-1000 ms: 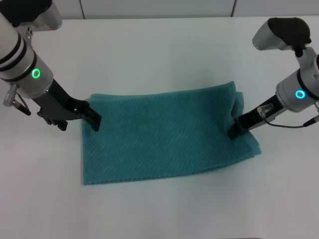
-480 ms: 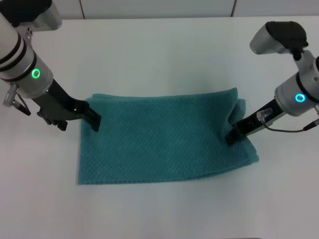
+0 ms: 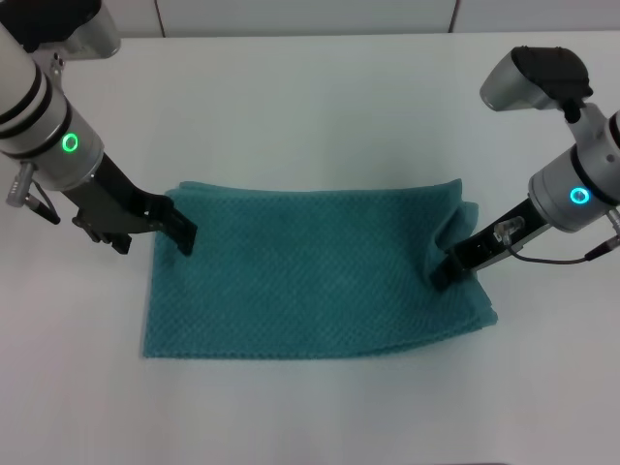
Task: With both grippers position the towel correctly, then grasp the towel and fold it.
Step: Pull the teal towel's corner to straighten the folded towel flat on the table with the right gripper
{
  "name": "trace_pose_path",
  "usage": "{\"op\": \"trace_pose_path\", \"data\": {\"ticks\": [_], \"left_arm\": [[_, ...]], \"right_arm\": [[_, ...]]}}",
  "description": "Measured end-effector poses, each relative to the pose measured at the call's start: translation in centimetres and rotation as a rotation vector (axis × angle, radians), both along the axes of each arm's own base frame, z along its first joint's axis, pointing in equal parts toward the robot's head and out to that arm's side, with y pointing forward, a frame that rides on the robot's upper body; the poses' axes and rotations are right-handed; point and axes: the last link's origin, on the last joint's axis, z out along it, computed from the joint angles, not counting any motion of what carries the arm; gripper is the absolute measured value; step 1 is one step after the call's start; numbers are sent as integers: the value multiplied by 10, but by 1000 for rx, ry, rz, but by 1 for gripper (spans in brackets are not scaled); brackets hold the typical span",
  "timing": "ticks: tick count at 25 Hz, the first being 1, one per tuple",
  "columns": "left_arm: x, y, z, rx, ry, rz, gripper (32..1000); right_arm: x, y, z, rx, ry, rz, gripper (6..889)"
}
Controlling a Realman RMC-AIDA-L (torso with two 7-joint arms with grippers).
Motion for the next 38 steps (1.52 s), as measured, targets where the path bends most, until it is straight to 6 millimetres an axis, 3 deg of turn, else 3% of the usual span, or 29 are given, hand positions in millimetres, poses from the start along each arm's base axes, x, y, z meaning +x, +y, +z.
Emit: {"op": "trace_pose_path", "data": {"ticks": [21,38], "left_arm": [[1,1,0,1,0,-3,892],[0,0,0,1,0,-2,892]], "right_arm": [[0,2,3,4,-3,3,102],[0,0,4,-9,0,10,511]]}}
